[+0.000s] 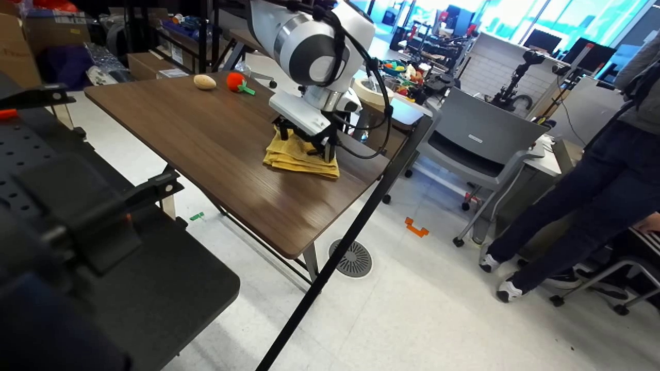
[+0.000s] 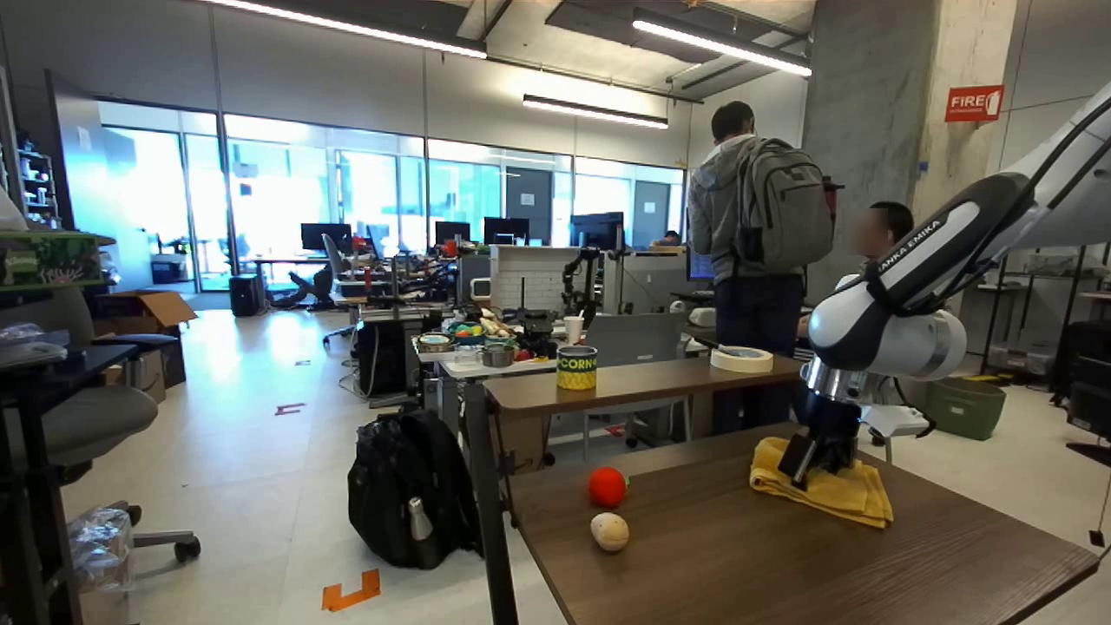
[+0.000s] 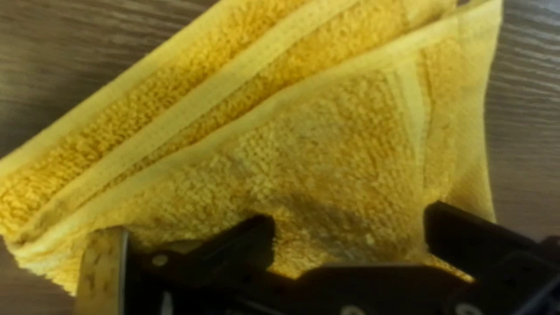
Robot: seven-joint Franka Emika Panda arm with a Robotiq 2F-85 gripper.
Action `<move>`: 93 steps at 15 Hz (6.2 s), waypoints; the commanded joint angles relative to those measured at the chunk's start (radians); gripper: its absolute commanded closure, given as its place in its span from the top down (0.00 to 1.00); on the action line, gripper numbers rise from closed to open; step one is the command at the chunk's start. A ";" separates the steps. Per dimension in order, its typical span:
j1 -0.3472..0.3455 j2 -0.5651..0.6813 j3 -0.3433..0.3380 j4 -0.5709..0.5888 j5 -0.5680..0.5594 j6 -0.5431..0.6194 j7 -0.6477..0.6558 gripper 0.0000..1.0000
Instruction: Wipe the table with the towel
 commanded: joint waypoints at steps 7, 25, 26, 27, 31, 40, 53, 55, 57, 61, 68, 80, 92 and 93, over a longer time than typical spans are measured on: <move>0.161 -0.100 -0.013 -0.309 -0.189 0.092 -0.107 1.00; 0.086 -0.031 -0.174 -0.203 -0.149 0.065 0.159 1.00; 0.103 -0.040 -0.167 -0.229 -0.163 0.068 0.148 1.00; 0.114 -0.063 -0.160 -0.261 -0.186 0.070 0.118 1.00; 0.189 -0.126 -0.155 -0.370 -0.276 0.120 0.075 1.00; 0.247 -0.141 -0.168 -0.389 -0.290 0.059 0.124 1.00; 0.130 -0.089 -0.190 -0.279 -0.201 -0.105 0.177 1.00; 0.166 -0.120 -0.175 -0.324 -0.235 -0.085 0.153 1.00; 0.210 -0.143 -0.159 -0.364 -0.280 -0.075 0.128 1.00; 0.316 -0.172 -0.132 -0.438 -0.372 -0.059 0.123 1.00; 0.393 -0.140 -0.143 -0.359 -0.370 -0.109 0.204 1.00; 0.131 -0.223 -0.133 -0.297 -0.155 0.081 0.216 1.00; -0.004 -0.513 0.159 -0.783 -0.164 0.601 0.048 1.00; -0.053 -0.549 0.220 -0.838 -0.167 0.627 0.024 1.00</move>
